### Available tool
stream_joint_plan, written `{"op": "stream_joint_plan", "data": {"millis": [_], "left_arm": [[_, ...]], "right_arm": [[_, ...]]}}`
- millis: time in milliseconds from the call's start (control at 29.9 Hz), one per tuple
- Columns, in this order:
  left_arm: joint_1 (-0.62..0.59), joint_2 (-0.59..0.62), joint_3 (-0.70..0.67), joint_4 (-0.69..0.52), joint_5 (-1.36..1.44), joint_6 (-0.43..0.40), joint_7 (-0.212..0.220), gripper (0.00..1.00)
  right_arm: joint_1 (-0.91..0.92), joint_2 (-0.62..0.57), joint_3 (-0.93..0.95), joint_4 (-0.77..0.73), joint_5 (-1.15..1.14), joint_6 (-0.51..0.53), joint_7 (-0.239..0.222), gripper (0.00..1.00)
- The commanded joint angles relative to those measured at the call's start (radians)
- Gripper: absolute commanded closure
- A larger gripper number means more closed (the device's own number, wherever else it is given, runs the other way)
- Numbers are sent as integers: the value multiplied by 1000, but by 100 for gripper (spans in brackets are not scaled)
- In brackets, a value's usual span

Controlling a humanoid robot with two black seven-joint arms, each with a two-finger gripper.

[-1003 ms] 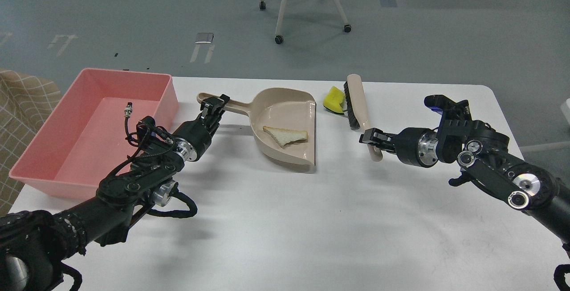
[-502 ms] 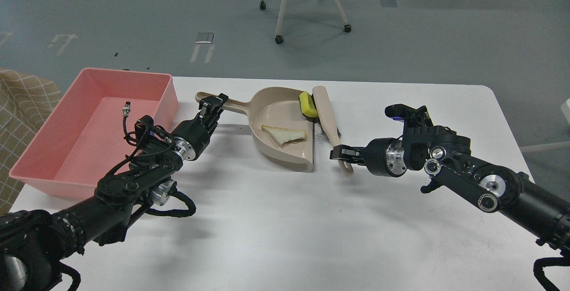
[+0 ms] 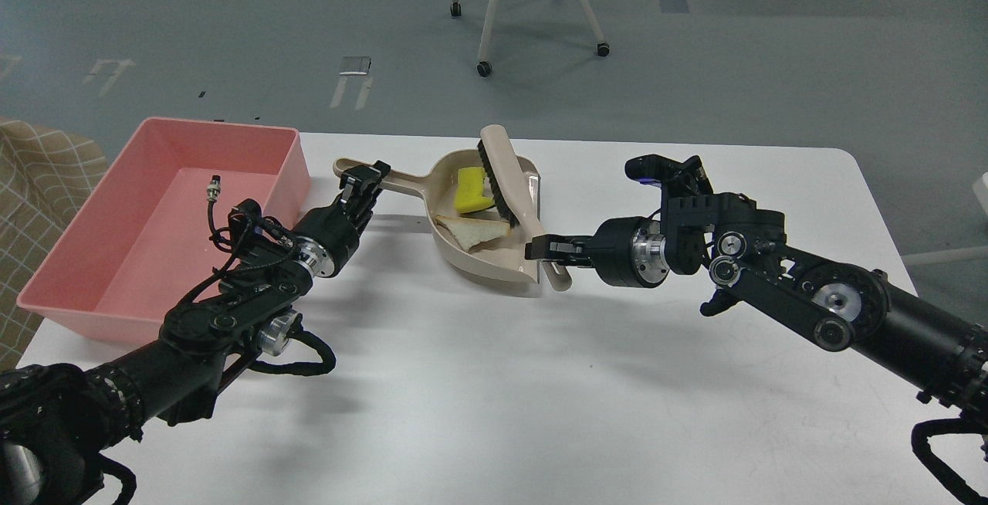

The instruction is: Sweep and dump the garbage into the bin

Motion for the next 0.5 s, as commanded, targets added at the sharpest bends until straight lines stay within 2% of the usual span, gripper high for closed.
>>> {"op": "stream_joint_plan", "data": {"millis": [0,167,468], "left_arm": [[1,-1,-7,0,-3,0,0,93],[0,-4,-22,0,-29,-1,0,92],[-20,6,-24,-3,-90,-15,0,92]], "right_arm": [[-19,-91,-1,90,3,0,-1,99],[-65,-242,11,163,5,0,-1,99],[-143,-375,103,166,3,0,2,99]]}}
